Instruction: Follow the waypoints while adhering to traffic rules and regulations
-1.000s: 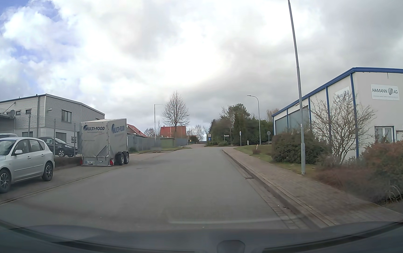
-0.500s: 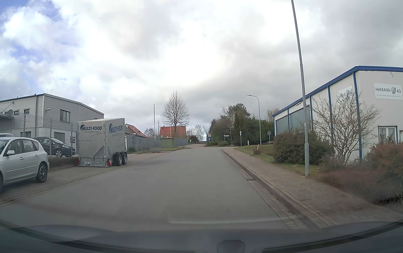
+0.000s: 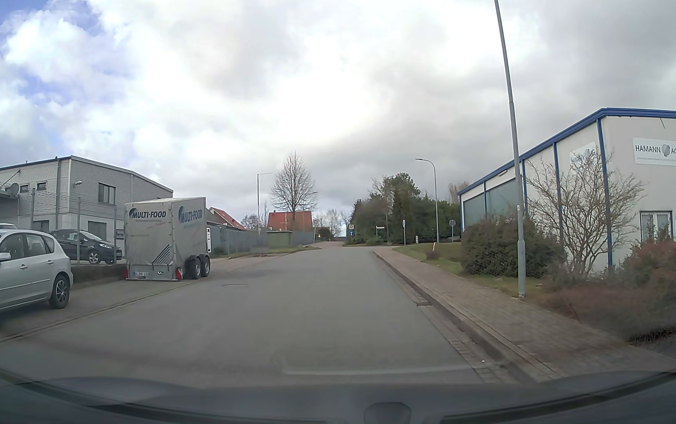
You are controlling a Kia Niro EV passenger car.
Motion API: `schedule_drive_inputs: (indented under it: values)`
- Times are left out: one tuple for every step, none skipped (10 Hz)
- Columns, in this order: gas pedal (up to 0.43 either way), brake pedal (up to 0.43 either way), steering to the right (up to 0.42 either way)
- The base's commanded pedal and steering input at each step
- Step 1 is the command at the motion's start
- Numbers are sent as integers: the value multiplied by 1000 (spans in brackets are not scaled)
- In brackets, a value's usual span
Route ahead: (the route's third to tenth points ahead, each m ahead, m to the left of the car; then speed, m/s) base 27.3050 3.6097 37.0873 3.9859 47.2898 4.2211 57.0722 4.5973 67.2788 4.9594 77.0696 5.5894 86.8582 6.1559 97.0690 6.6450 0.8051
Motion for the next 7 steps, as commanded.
schedule_drive_inputs:
  values:
    - [0, 0, 5]
    - [0, 0, 5]
    - [0, 0, 5]
    - [0, 0, 5]
    - [0, 0, 5]
    - [0, 0, 5]
    - [0, 0, 5]
